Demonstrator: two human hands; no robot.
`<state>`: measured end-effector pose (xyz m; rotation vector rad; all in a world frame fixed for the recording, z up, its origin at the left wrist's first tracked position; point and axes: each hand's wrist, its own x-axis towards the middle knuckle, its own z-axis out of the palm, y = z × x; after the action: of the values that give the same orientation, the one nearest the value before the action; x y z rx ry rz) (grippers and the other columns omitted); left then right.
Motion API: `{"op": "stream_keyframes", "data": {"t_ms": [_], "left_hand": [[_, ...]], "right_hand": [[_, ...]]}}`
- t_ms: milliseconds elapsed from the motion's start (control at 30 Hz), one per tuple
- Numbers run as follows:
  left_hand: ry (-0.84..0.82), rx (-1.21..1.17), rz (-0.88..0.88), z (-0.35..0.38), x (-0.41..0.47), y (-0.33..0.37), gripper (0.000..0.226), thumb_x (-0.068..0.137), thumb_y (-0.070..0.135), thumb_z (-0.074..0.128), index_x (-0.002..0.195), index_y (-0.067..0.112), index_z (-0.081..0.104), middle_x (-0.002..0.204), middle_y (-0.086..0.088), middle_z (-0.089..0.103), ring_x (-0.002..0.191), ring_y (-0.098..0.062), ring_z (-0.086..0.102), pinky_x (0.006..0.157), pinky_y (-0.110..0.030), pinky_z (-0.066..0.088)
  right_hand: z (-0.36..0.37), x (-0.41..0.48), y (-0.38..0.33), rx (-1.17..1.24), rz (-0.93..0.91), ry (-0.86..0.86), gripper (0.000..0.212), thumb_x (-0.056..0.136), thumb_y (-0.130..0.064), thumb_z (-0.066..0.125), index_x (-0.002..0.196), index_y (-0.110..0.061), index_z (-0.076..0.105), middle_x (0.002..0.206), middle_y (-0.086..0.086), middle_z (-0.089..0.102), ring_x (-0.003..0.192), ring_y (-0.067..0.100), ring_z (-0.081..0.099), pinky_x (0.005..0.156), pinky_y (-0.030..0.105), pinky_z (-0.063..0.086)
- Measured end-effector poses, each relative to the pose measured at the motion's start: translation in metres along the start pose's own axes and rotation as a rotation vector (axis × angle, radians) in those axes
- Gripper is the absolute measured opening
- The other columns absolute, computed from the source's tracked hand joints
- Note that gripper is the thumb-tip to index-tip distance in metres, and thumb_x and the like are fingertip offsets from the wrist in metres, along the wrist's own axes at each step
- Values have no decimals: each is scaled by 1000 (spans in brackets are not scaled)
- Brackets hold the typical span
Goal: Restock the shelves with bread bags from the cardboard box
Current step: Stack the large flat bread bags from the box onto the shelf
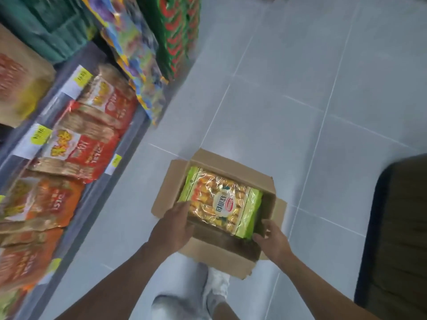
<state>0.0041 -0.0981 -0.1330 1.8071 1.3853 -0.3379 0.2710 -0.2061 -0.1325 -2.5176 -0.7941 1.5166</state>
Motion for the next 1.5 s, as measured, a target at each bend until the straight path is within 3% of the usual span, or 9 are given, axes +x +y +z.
{"op": "stream_keyframes", "data": {"t_ms": [167,400,600,733,833,967,1133,1333,1500], "left_hand": [[-44,-25,-112,51,83,-26,67,99,31,58,158,17,28,158,-7,41,141,-28,44,112,-43,43],[86,-219,-353,92,162,-36,49,94,21,64,139,19,44,128,-7,60,112,-32,62,91,-45,57],[90,-337,-509,109,205,-56,66,87,34,63,146,22,36,126,-6,62,89,-22,67,76,-42,59],[89,-376,-536,111,210,-50,56,94,28,63,144,21,40,109,2,62,77,-15,61,60,-31,50],[96,-403,-532,112,212,-50,68,94,28,62,153,25,30,120,-2,60,85,-21,61,72,-36,52],[64,-390,-586,109,219,-51,72,96,34,60,157,16,26,138,-7,56,120,-37,58,95,-37,44],[-11,-367,-597,105,218,-51,68,98,41,59,153,6,37,149,-14,51,134,-38,50,110,-43,41],[17,-252,-518,97,201,-46,43,106,29,50,138,1,57,138,-19,61,116,-37,60,96,-38,46],[50,-274,-496,86,179,-39,36,106,27,49,130,5,64,130,-15,66,106,-33,62,82,-32,43]], "right_hand": [[36,89,28,142,98,26,42,96,-21,64,136,-15,51,127,5,65,110,27,63,96,40,53],[80,184,52,328,210,42,37,95,-22,66,129,-13,53,121,5,67,104,25,65,94,42,55],[98,212,60,415,307,143,23,93,-16,64,111,-14,50,108,5,62,92,26,60,75,31,45],[106,223,67,481,357,150,47,92,-21,63,136,-8,49,119,10,64,96,27,62,79,33,47],[105,226,69,512,375,152,59,93,-22,66,145,-8,40,113,5,61,92,23,60,79,33,46],[101,228,71,569,422,224,66,87,-26,73,144,-9,44,108,6,66,99,31,66,87,41,55],[98,224,70,552,371,155,23,93,-32,68,110,-16,69,95,3,72,83,23,70,69,32,56],[135,249,117,489,269,285,80,64,-73,53,122,-22,71,118,4,71,95,25,72,88,48,61],[92,189,65,548,319,278,34,96,-38,64,122,-19,73,111,3,75,103,27,68,87,37,57]]}}
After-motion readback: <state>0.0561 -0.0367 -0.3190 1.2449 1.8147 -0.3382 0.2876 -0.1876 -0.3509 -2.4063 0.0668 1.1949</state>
